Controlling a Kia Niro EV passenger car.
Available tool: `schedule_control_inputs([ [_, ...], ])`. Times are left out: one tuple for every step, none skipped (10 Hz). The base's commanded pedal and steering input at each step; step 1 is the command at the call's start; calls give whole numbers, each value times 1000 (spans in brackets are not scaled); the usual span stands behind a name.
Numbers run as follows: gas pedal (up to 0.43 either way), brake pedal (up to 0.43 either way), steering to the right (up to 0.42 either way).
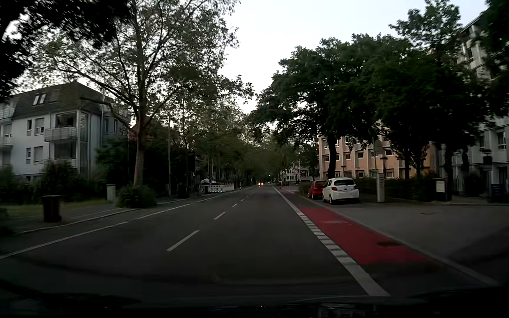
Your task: Follow the waypoints while adhering to traffic rules and regulations
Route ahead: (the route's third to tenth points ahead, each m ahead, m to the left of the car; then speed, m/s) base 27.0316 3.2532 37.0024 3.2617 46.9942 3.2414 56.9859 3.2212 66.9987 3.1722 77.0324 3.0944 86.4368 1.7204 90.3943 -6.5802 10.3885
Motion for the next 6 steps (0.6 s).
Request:
schedule_control_inputs([
  [79, 0, -3],
  [79, 0, -2],
  [79, 0, -2],
  [67, 0, -2],
  [67, 0, -2],
  [59, 0, -3],
])
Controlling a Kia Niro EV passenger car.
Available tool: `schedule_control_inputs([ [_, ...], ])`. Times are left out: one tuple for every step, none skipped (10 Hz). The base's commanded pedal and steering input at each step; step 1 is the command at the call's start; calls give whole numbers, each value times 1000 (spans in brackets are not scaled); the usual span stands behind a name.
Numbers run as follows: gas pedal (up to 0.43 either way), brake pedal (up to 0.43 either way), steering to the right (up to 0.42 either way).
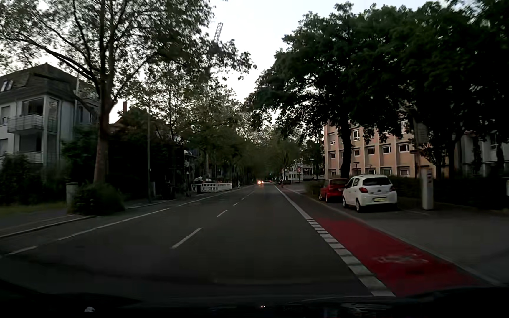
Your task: Follow the waypoints while adhering to traffic rules and regulations
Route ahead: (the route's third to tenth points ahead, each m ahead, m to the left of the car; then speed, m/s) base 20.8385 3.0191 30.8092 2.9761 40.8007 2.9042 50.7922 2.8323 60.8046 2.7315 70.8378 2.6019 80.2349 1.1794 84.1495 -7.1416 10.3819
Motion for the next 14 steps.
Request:
schedule_control_inputs([
  [59, 0, -3],
  [59, 0, -3],
  [59, 0, -3],
  [59, 0, -2],
  [67, 0, -1],
  [79, 0, -1],
  [87, 0, -1],
  [98, 0, -1],
  [98, 0, -1],
  [98, 0, -1],
  [98, 0, 0],
  [110, 0, 0],
  [110, 0, 0],
  [110, 0, 1],
])
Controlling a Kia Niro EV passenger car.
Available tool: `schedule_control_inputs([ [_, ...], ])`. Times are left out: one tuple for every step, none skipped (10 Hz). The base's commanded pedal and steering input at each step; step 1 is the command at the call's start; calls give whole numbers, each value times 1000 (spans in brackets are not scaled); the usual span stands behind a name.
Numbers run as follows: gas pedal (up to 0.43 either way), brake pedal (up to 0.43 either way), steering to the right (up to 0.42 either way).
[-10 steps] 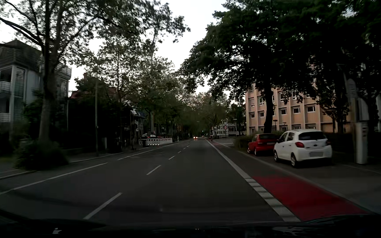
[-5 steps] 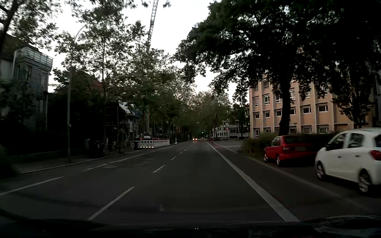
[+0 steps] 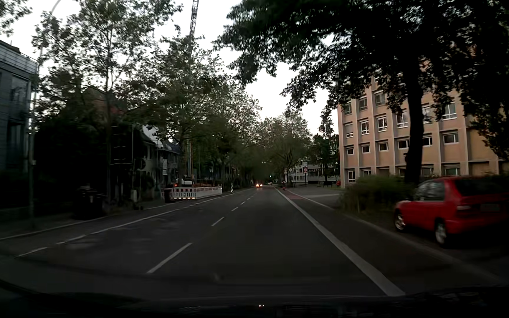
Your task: Follow the waypoints while adhering to traffic rules and regulations
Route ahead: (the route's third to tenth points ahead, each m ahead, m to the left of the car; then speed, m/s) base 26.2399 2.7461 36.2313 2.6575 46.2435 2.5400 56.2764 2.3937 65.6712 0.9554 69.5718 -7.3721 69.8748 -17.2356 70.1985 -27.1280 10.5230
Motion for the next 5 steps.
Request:
schedule_control_inputs([
  [110, 0, 1],
  [110, 0, 1],
  [110, 0, 3],
  [110, 0, 5],
  [110, 0, 5],
])
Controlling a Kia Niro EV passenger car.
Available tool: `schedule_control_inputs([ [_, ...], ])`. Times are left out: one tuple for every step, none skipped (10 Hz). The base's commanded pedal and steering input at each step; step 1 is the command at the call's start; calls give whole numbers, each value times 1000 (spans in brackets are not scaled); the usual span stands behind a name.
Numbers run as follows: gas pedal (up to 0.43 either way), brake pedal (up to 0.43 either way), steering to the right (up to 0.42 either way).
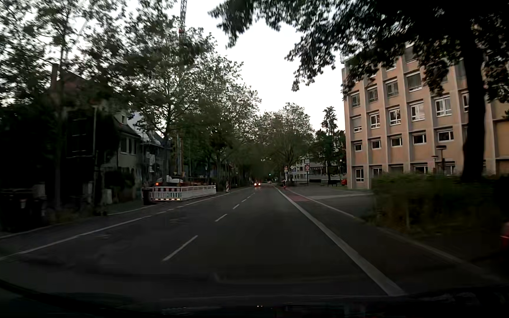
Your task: Follow the waypoints while adhering to traffic rules and regulations
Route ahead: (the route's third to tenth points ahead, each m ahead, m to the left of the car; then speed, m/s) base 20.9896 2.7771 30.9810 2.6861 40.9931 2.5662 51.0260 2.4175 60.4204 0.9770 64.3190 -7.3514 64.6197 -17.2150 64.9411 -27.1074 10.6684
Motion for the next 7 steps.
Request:
schedule_control_inputs([
  [110, 0, 5],
  [110, 0, 6],
  [110, 0, 6],
  [79, 0, 6],
  [59, 0, 6],
  [47, 0, 6],
  [28, 0, 6],
])
